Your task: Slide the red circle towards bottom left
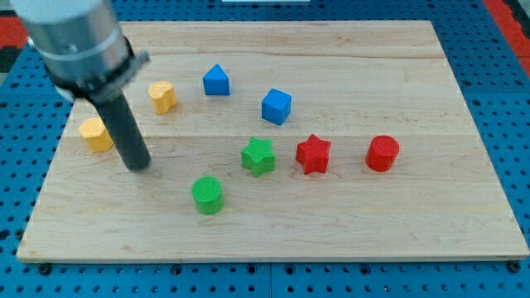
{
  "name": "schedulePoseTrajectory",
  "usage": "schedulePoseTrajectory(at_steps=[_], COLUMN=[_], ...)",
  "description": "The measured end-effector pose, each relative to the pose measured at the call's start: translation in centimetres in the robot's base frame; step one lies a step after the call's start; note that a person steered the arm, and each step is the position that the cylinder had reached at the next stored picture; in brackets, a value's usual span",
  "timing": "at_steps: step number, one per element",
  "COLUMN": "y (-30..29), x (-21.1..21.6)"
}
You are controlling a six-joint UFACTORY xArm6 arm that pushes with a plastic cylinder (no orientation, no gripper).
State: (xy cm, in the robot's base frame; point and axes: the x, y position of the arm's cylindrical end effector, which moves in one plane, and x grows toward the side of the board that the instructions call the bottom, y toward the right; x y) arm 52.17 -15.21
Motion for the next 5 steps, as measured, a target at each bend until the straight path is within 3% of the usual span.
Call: schedulePoseTrajectory(at_steps=[1, 2, 3, 4, 5], y=[5.1, 16.5, 29.6, 38.1, 36.4], x=[6.2, 7.0, 3.9, -1.7, -4.5])
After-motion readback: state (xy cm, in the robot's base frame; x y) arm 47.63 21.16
